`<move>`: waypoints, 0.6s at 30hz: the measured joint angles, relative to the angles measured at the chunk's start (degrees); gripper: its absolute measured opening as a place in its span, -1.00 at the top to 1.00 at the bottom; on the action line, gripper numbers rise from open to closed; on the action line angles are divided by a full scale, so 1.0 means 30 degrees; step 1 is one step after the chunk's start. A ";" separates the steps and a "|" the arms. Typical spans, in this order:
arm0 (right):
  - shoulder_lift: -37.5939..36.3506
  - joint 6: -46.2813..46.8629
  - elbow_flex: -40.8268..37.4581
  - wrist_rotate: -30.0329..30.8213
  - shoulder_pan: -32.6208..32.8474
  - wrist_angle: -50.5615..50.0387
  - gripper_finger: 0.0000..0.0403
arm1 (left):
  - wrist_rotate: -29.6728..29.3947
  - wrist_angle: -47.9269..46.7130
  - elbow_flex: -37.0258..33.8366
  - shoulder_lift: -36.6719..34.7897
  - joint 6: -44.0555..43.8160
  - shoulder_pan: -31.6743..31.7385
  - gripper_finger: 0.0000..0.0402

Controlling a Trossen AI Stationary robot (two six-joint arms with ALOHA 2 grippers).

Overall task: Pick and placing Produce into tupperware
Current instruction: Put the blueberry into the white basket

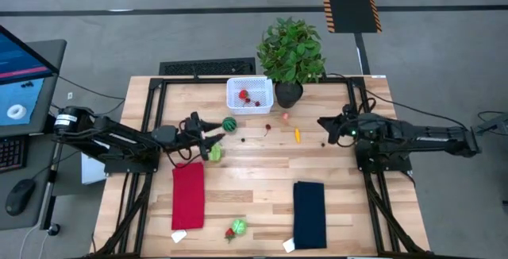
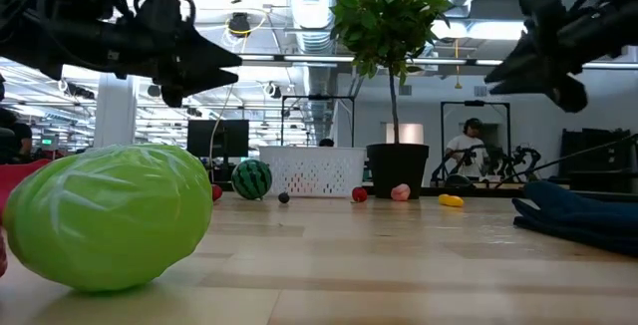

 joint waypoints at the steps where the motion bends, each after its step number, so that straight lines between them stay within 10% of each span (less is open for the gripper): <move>1: 0.0170 0.0491 0.0349 -0.0094 -0.0142 -0.1130 0.37 | -0.0523 0.0000 0.0000 0.0000 0.0000 0.0111 0.02; 18: 0.3017 0.6409 0.1827 -0.5070 -0.0848 -0.8420 0.37 | 0.0997 0.0457 0.0269 0.0000 -0.1438 0.0624 0.02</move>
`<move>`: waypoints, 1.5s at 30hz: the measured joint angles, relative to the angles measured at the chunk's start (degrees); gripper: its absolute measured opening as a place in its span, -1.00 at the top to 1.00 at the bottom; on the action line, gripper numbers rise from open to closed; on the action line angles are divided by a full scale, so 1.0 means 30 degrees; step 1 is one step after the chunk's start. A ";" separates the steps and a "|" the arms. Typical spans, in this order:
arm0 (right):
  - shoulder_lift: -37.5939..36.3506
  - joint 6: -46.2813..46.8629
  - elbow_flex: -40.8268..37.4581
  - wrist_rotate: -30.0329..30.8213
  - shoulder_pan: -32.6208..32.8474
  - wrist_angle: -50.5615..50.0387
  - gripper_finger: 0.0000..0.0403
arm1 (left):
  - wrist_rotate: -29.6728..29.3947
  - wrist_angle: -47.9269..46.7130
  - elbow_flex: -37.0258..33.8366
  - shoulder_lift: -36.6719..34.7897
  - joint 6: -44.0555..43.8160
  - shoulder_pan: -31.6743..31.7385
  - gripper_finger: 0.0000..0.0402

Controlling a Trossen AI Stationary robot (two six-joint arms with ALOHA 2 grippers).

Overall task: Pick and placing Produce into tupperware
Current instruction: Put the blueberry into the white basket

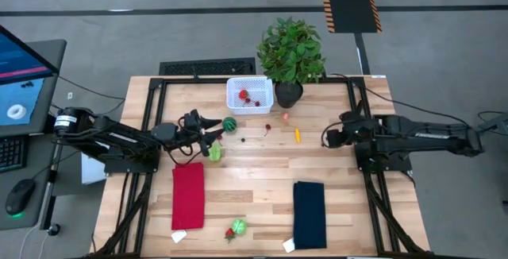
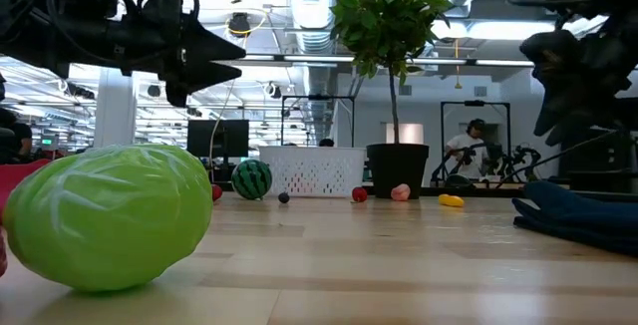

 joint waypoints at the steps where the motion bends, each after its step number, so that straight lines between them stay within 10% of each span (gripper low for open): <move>1: 0.0397 -0.0066 0.0006 -0.0023 0.0007 -0.0013 0.37 | 0.0247 -0.0020 0.0045 0.0000 -0.0049 0.0000 0.02; 22: 0.7975 -0.0876 0.0007 0.0166 -0.0044 0.1659 0.37 | 0.1490 -0.0078 0.0219 0.0000 -0.0485 -0.0022 0.02; 45: 0.9840 -0.1661 0.0007 0.0458 -0.0051 0.3381 0.37 | 0.1490 -0.0202 0.0219 0.0000 -0.0558 -0.0022 0.02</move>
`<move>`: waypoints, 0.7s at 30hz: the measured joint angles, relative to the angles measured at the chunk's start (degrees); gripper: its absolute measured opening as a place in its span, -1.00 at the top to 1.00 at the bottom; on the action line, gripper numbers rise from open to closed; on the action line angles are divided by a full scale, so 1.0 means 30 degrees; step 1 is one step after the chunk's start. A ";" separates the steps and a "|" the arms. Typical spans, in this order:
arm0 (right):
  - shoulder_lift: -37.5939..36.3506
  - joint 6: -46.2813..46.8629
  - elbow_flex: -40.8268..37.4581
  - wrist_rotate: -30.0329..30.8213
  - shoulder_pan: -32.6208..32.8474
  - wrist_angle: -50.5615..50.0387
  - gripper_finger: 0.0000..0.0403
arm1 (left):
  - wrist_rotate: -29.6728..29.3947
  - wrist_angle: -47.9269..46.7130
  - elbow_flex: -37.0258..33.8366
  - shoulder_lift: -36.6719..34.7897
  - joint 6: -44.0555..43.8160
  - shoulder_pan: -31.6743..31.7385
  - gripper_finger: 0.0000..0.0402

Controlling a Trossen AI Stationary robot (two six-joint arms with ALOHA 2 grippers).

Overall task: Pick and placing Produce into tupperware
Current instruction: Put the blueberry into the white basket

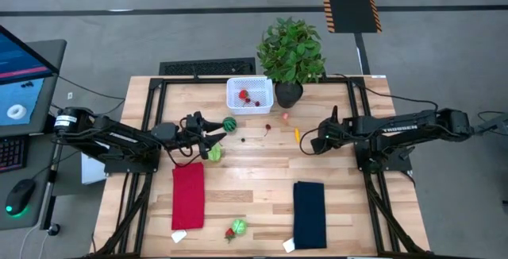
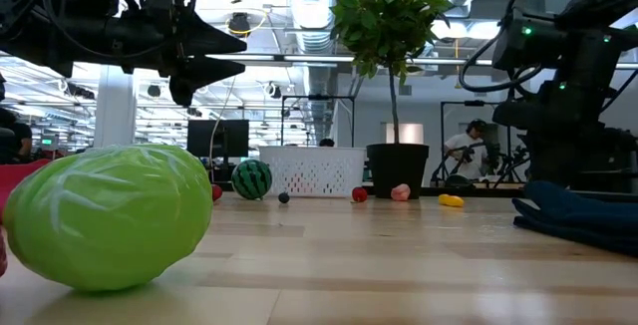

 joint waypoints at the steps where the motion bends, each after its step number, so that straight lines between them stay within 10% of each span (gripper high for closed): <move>1: 0.0000 0.0000 0.0000 0.0004 0.0000 0.0001 0.37 | 0.0000 0.0000 0.0000 0.0000 0.0007 0.0000 0.02; 21: -0.0007 0.0143 0.0000 -0.0375 0.0058 0.0291 0.37 | 0.0015 -0.0010 0.0000 0.0000 -0.0007 -0.0138 0.02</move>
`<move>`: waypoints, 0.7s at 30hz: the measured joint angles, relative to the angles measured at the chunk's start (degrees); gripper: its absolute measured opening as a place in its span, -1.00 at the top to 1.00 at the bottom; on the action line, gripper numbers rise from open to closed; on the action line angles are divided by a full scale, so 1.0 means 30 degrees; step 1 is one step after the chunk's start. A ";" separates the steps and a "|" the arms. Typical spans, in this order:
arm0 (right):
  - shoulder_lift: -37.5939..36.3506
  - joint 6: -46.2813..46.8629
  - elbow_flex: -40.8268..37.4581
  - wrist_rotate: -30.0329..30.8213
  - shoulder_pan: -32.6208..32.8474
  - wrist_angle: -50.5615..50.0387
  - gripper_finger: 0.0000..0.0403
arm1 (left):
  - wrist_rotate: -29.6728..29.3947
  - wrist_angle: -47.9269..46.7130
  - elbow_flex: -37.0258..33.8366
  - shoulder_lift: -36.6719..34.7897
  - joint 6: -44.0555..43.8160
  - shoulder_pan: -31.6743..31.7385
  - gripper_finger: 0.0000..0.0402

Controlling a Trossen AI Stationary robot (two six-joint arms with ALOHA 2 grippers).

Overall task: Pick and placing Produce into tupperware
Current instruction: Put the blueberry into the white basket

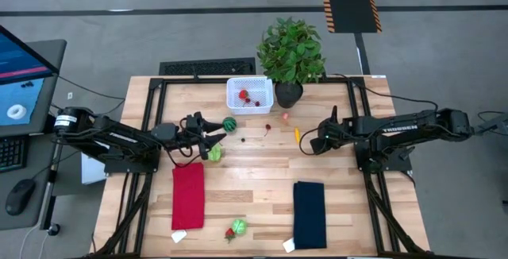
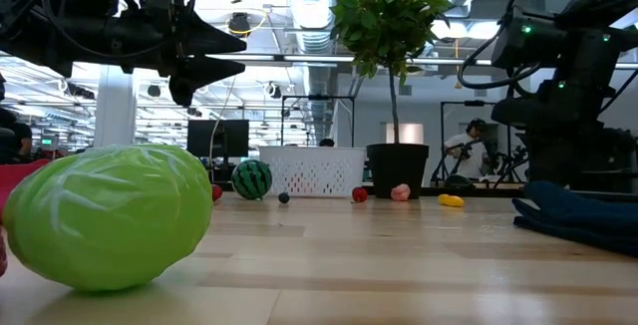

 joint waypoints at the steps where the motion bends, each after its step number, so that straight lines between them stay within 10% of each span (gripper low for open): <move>1: 0.0000 0.0007 0.0000 0.0000 0.0000 -0.0004 0.37 | 0.0000 0.0002 0.0000 0.0000 -0.0005 0.0000 0.02; 21: 0.2378 -0.0135 0.0066 0.0066 0.0007 0.0321 0.37 | 0.0110 -0.0056 0.0000 0.0000 -0.0044 0.0000 0.02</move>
